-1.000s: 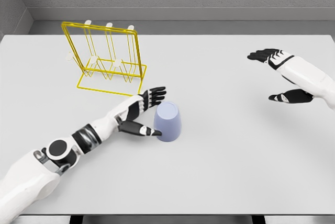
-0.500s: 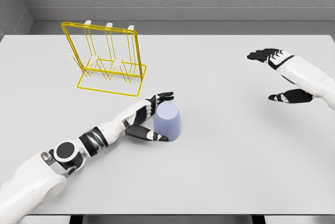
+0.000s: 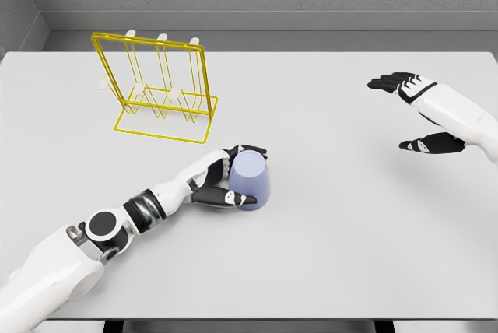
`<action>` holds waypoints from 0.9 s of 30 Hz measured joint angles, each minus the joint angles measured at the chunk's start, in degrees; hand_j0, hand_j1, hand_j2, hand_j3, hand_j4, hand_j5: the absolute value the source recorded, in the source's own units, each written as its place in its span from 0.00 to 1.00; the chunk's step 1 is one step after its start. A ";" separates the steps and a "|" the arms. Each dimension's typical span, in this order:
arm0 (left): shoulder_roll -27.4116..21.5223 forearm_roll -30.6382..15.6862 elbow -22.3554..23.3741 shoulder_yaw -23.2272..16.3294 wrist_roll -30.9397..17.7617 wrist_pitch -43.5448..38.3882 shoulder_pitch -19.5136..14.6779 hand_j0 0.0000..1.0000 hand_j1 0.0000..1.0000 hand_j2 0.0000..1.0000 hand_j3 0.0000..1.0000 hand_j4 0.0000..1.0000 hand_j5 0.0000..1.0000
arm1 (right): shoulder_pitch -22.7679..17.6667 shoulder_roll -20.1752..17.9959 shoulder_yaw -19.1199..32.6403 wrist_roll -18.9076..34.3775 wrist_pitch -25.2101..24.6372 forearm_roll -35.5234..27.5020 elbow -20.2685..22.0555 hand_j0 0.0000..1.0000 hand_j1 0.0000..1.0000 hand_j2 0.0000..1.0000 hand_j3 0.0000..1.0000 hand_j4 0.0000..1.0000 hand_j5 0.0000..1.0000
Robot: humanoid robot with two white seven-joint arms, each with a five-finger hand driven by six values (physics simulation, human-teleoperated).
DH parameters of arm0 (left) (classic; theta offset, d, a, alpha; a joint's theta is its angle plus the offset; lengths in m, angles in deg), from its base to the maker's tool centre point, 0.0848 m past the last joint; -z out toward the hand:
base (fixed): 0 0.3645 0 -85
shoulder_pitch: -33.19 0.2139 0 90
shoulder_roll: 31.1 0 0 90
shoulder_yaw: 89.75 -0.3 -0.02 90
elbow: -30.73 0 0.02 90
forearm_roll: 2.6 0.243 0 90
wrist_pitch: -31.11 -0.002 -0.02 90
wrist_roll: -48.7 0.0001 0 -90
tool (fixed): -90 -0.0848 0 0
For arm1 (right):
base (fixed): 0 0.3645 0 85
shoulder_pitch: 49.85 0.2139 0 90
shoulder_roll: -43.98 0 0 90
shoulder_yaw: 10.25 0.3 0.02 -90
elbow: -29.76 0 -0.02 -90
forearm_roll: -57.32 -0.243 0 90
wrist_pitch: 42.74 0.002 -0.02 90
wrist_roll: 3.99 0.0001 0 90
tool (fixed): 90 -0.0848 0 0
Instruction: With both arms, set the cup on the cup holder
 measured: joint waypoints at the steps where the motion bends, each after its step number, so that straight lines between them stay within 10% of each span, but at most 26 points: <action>1: 0.01 0.09 0.00 0.02 -0.01 0.03 0.00 0.70 0.70 0.70 0.70 0.70 0.70 | 0.00 0.00 -0.01 0.00 0.00 0.00 0.00 1.00 1.00 1.00 1.00 1.00 1.00; 15: -0.56 -0.17 -3.69 3.10 -0.04 0.34 0.88 0.71 0.71 0.71 0.71 0.71 0.71 | 0.00 0.00 -0.04 0.00 0.00 0.00 0.09 1.00 1.00 1.00 1.00 1.00 1.00; 27: -6.09 -0.25 -15.52 9.73 0.02 0.33 8.26 0.72 0.72 0.72 0.72 0.72 0.72 | 0.00 0.00 0.02 0.00 0.00 0.00 0.04 1.00 1.00 1.00 1.00 1.00 1.00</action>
